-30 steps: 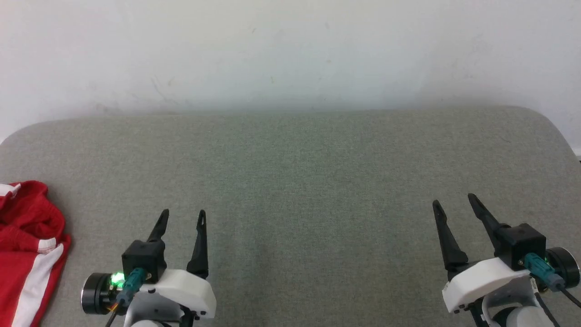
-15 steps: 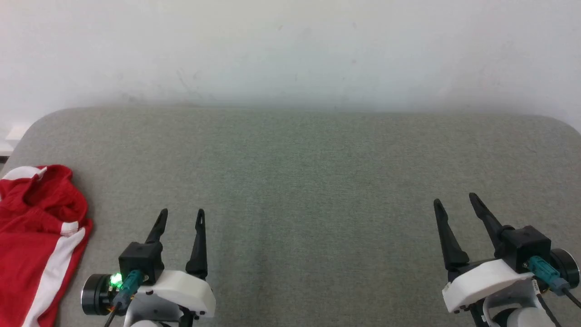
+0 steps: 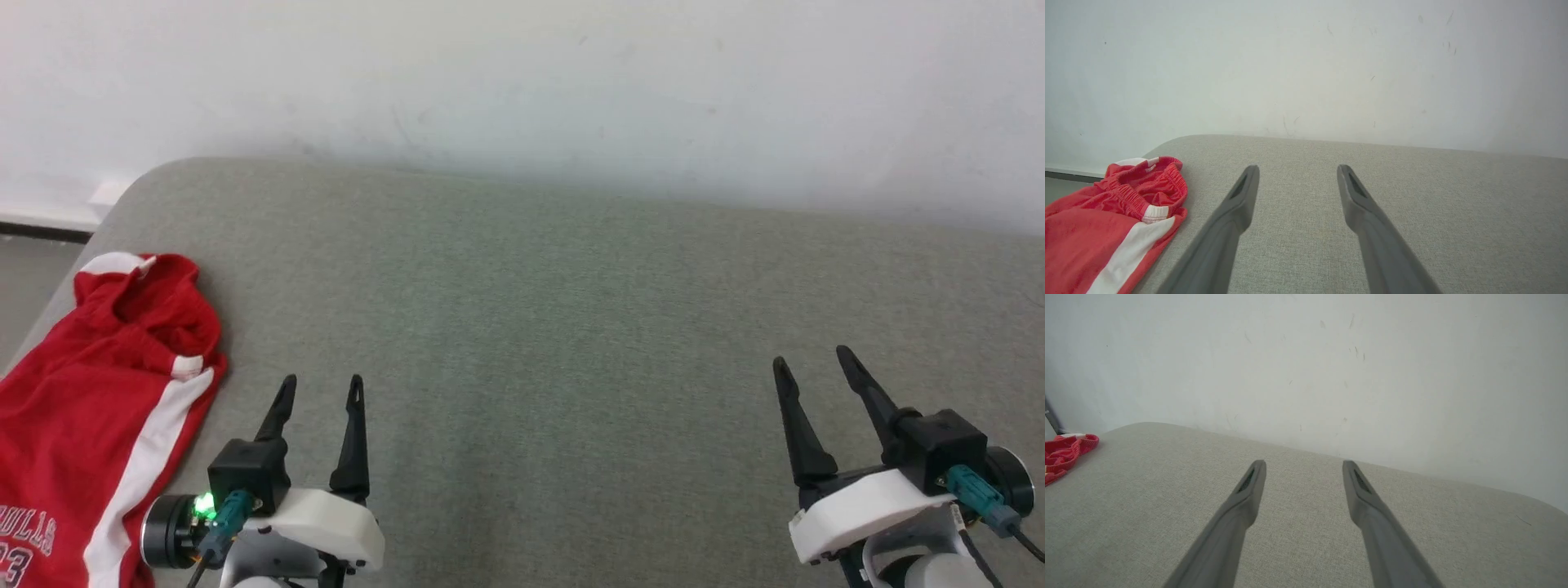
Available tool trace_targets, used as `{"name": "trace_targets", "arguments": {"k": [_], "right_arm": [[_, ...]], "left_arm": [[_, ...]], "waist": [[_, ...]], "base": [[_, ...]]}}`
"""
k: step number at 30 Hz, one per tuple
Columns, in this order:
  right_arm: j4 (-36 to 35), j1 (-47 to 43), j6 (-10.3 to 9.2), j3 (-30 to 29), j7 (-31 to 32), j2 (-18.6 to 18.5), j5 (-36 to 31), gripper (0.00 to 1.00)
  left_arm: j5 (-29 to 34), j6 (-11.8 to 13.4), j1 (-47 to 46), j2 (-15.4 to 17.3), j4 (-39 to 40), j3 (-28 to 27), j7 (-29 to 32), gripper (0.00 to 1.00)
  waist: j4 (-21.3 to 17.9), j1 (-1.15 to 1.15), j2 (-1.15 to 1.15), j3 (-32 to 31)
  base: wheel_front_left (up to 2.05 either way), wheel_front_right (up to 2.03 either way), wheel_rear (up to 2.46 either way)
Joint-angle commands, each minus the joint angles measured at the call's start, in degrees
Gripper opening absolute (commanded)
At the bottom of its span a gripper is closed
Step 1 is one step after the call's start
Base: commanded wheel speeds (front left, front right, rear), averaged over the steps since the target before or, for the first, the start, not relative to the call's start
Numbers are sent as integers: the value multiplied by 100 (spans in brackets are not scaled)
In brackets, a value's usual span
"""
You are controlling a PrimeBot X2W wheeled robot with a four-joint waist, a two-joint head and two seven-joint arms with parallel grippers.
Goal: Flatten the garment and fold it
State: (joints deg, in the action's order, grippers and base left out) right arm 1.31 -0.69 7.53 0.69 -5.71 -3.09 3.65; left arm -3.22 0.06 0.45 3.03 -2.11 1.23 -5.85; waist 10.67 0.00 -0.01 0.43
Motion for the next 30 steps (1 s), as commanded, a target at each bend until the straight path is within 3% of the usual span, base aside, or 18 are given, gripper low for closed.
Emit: {"name": "trace_targets", "arguments": {"k": [1, 30], "right_arm": [[20, 26, -2, 30, -67, 9, 63, 100], [48, 104, -3, 329, -355, 14, 68, 100]], "left_arm": [[-24, 17, -127, -6, -37, -24, -52, 100], [-488, 235, -88, -10, -42, -114, -399, 100]], "waist": [[150, 0, 1, 30], [1355, 0, 1, 297]], "base": [[0, 0, 0], [0, 0, 0]]}}
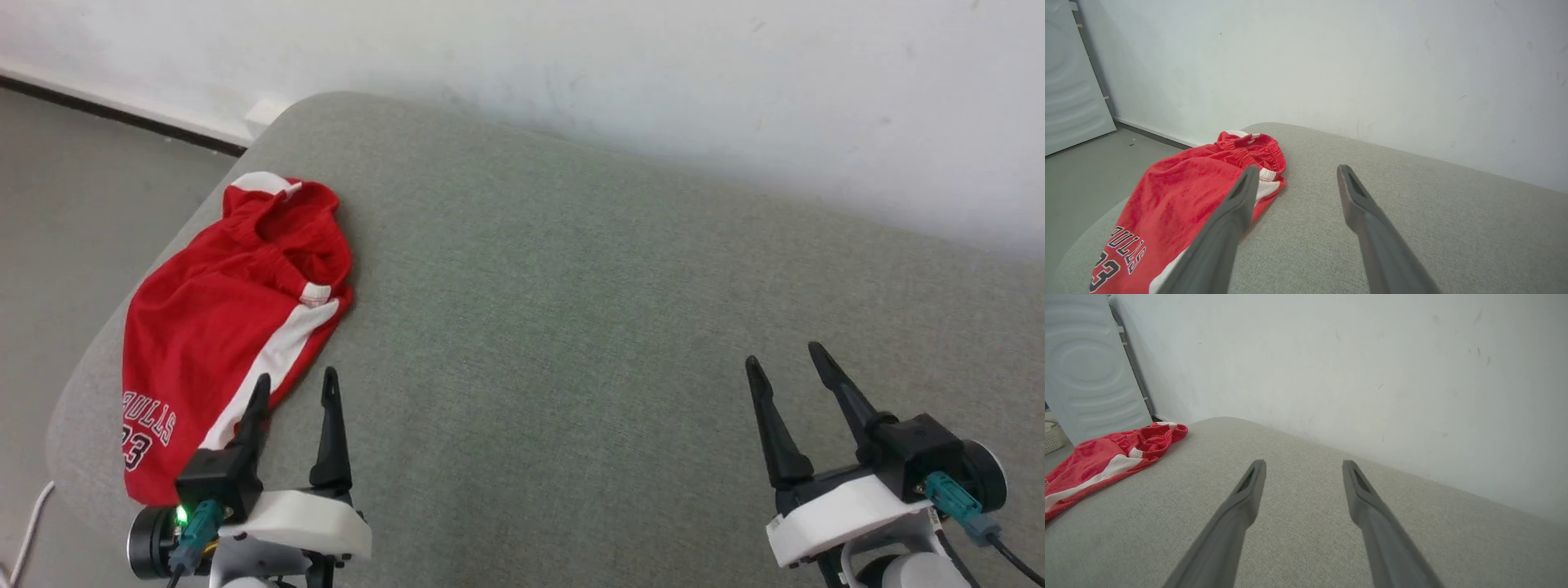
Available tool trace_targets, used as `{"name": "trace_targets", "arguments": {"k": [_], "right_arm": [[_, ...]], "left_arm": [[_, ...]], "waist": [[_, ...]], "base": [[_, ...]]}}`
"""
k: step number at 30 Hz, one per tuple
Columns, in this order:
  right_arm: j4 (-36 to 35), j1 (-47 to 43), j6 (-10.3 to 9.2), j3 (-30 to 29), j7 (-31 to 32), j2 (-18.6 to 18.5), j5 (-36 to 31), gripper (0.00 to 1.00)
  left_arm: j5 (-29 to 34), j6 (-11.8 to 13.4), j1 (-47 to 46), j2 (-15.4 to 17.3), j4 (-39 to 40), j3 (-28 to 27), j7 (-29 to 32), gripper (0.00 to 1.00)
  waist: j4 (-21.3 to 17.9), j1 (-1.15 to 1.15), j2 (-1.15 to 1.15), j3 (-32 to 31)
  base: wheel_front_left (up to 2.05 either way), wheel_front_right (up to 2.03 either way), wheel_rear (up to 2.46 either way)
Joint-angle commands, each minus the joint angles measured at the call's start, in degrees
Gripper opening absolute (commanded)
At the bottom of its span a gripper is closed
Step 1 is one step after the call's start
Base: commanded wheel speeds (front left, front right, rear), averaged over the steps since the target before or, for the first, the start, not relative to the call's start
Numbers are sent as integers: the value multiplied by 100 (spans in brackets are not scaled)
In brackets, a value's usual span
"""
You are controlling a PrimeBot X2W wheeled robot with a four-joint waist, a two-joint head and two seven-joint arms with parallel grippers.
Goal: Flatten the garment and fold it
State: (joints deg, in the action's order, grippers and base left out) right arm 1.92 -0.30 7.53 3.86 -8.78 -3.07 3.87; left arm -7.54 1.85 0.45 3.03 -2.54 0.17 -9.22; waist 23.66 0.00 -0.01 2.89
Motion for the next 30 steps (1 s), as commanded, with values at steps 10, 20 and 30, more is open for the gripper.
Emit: {"name": "trace_targets", "arguments": {"k": [10, 20, 30], "right_arm": [[-56, 140, -3, 81, -46, 14, 50, 100], [-182, 314, -3, 96, 38, 15, 1, 100], [-203, 675, -4, 233, 81, -24, 30, 100]], "left_arm": [[-84, 9, -661, -10, 114, -297, -181, 100], [-202, -146, -2104, 313, -423, -886, -293, 100], [-673, -574, -3834, 1442, -2434, -1188, 747, 100]], "waist": [[58, 0, 1, 329], [-165, 0, 1, 897], [-507, 0, 1, 1619]], "base": [[0, 0, 0], [0, 0, 0], [0, 0, 0]]}}
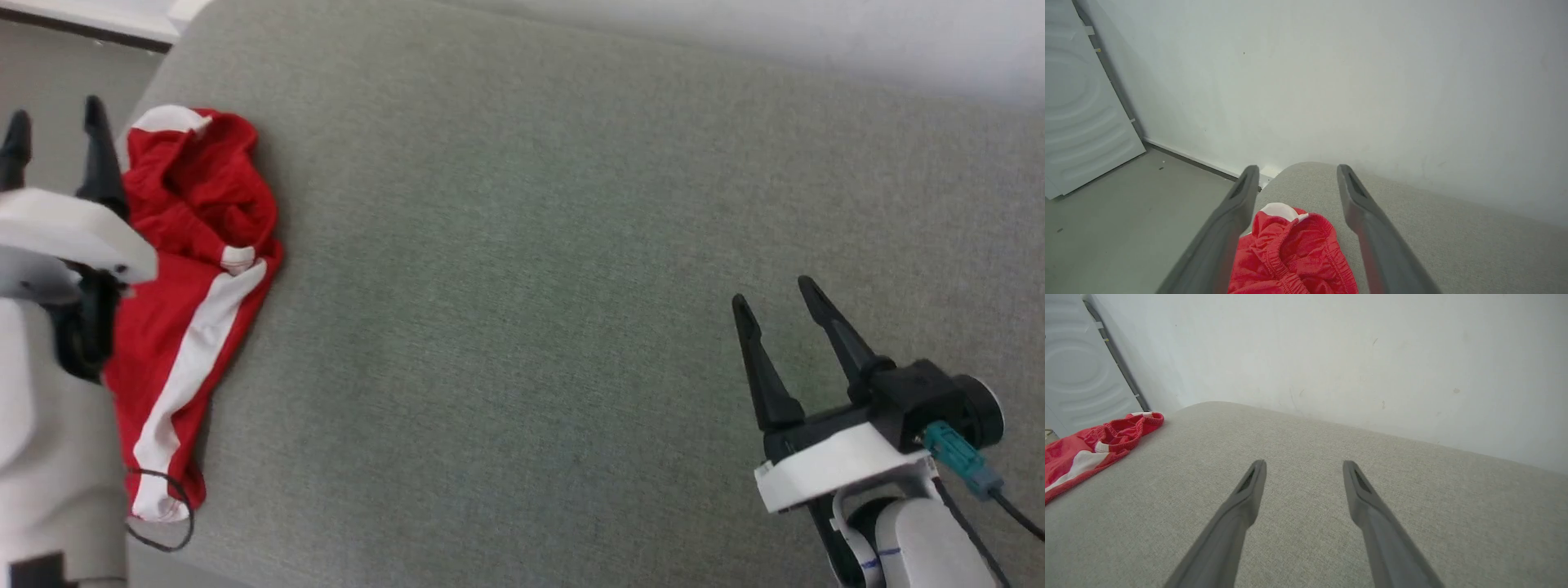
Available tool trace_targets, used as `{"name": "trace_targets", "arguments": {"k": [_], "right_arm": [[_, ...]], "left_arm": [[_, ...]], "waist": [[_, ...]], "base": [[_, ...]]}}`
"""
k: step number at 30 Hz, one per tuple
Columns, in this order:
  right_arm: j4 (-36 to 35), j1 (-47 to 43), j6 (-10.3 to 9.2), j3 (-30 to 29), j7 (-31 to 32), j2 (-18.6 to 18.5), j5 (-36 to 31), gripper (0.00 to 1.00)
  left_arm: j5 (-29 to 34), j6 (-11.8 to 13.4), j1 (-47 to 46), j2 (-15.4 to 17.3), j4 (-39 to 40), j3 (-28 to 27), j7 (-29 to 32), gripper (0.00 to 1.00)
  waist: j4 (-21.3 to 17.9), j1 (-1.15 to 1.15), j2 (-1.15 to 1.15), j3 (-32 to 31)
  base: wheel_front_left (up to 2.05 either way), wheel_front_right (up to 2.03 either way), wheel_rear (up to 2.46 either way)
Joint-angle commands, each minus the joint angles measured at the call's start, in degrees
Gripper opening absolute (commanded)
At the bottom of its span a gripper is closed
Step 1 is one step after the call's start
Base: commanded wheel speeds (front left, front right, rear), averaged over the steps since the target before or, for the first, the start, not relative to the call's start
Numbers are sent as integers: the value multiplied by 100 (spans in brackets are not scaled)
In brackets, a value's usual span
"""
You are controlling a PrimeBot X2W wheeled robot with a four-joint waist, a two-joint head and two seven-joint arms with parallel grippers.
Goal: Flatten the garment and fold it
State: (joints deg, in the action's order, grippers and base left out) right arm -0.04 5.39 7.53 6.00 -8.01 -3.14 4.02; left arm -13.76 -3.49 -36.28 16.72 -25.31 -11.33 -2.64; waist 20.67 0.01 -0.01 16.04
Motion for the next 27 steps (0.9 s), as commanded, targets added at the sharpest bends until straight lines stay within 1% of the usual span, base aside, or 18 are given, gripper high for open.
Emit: {"name": "trace_targets", "arguments": {"k": [1, 7, 13, 18, 19, 21, 22, 23, 25, 27], "right_arm": [[-11, 142, -4, 43, 6, -24, 25, 100], [-6, 365, -4, 178, -28, -89, 104, 100], [36, 585, -4, 394, -64, -103, 173, 100], [109, 627, -4, 424, -85, -105, 230, 100], [109, 627, -4, 424, -85, -105, 230, 100], [131, 625, -4, 431, -97, -103, 236, 100], [142, 627, -4, 436, -100, -102, 237, 100], [154, 635, -4, 444, -102, -101, 243, 100], [174, 653, -4, 464, -101, -96, 270, 100], [203, 668, -4, 480, -109, -91, 294, 100]], "left_arm": [[-114, -65, -274, 160, -377, -57, 310, 100], [-562, -211, -844, 475, -1475, -135, 1480, 100], [-942, -294, -1070, 755, -2470, -205, 2698, 100], [-1095, -277, -927, 791, -2893, -191, 3601, 100], [-1095, -277, -927, 791, -2893, -191, 3601, 100], [-1103, -271, -859, 800, -2944, -146, 3868, 100], [-1097, -276, -821, 797, -2940, -110, 3964, 83], [-1094, -281, -781, 791, -2929, -78, 4048, 46], [-1092, -291, -714, 779, -2871, -22, 4170, 0], [-1081, -282, -665, 769, -2755, 10, 4138, 0]], "waist": [[-241, -1, 1, 388], [-338, -1, 1, 783], [-441, -1, 1, 1055], [-533, -1, 1, 1077], [-533, -1, 1, 1077], [-552, -1, 1, 1065], [-562, -1, 1, 1058], [-571, -1, 1, 1042], [-582, -1, 1, 1004], [-589, -1, 1, 933]], "base": [[0, 0, 0], [0, 0, 0], [0, 0, 0], [0, 0, 0], [0, 0, 0], [0, 0, 0], [0, 0, 0], [0, 0, 0], [0, 0, 0], [0, 0, 0]]}}
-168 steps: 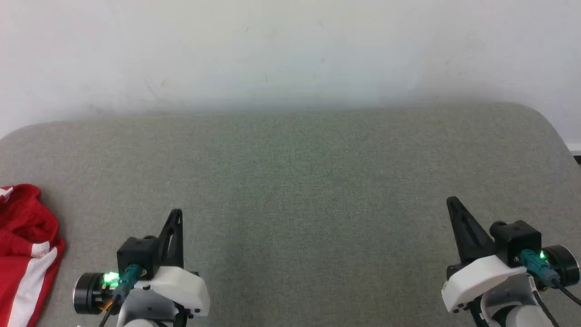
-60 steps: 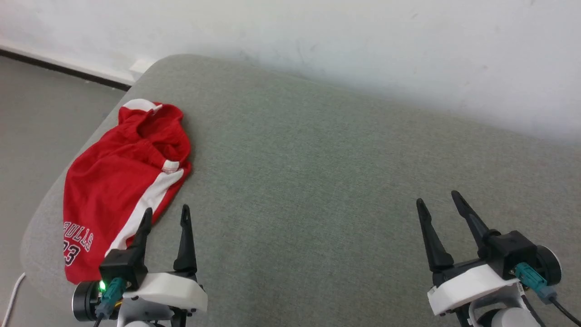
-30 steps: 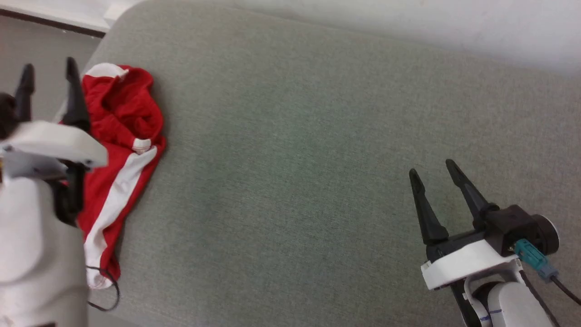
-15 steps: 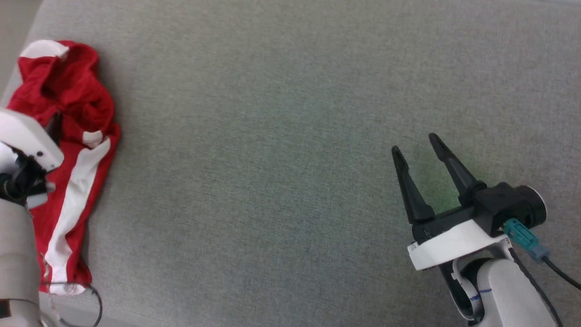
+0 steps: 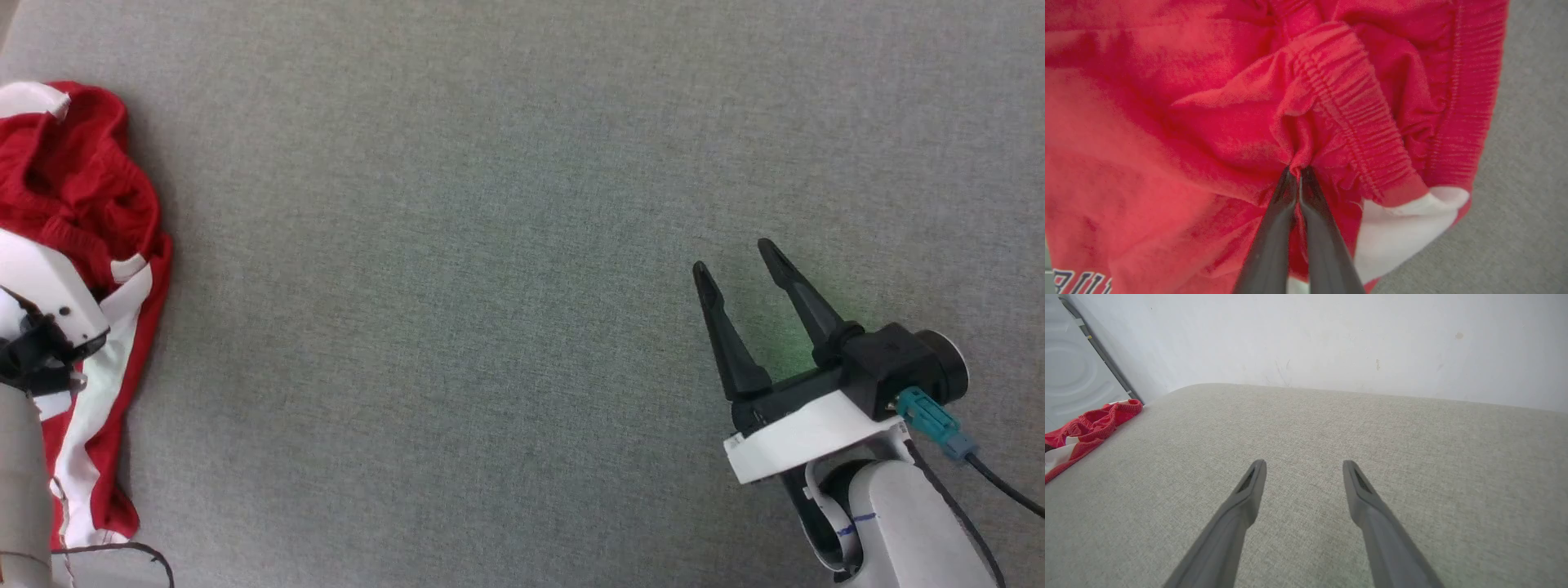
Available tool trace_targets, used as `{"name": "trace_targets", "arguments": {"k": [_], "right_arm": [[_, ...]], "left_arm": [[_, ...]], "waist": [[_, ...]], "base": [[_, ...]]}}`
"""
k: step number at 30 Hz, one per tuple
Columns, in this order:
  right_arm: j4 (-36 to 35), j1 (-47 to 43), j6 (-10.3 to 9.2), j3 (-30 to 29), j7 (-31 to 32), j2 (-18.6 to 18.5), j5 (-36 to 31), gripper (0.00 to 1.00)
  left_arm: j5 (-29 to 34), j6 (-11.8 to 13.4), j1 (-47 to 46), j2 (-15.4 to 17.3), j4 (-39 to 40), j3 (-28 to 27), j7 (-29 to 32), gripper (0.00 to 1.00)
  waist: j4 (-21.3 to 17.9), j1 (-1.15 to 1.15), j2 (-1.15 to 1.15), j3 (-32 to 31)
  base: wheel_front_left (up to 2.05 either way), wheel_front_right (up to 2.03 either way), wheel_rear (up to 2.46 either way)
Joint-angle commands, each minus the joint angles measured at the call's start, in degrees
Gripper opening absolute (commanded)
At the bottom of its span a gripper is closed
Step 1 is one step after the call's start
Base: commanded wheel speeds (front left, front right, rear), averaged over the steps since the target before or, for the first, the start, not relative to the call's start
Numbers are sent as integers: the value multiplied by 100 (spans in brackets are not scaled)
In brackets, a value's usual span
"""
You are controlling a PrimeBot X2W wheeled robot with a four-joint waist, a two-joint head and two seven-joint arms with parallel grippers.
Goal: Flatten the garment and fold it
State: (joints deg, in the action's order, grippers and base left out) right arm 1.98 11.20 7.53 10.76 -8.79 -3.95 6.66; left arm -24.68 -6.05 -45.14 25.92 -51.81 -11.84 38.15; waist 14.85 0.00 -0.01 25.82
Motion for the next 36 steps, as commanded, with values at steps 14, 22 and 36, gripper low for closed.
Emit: {"name": "trace_targets", "arguments": {"k": [14, 22, 36], "right_arm": [[359, -306, -4, -182, -287, 84, 243, 100], [336, -649, -4, -469, -451, 105, 451, 100], [68, -1223, -4, -803, -466, 106, 639, 100]], "left_arm": [[1183, 565, -108, 315, 1151, 699, -2317, 0], [1701, 604, -739, 347, 1423, 1164, -3990, 0], [1408, 155, -948, -1037, 1872, 1983, -4742, 0]], "waist": [[65, 0, 1, -1201], [-166, 0, 1, -1914], [-1381, 0, 1, -2569]], "base": [[0, 0, 0], [0, 0, 0], [0, 0, 0]]}}
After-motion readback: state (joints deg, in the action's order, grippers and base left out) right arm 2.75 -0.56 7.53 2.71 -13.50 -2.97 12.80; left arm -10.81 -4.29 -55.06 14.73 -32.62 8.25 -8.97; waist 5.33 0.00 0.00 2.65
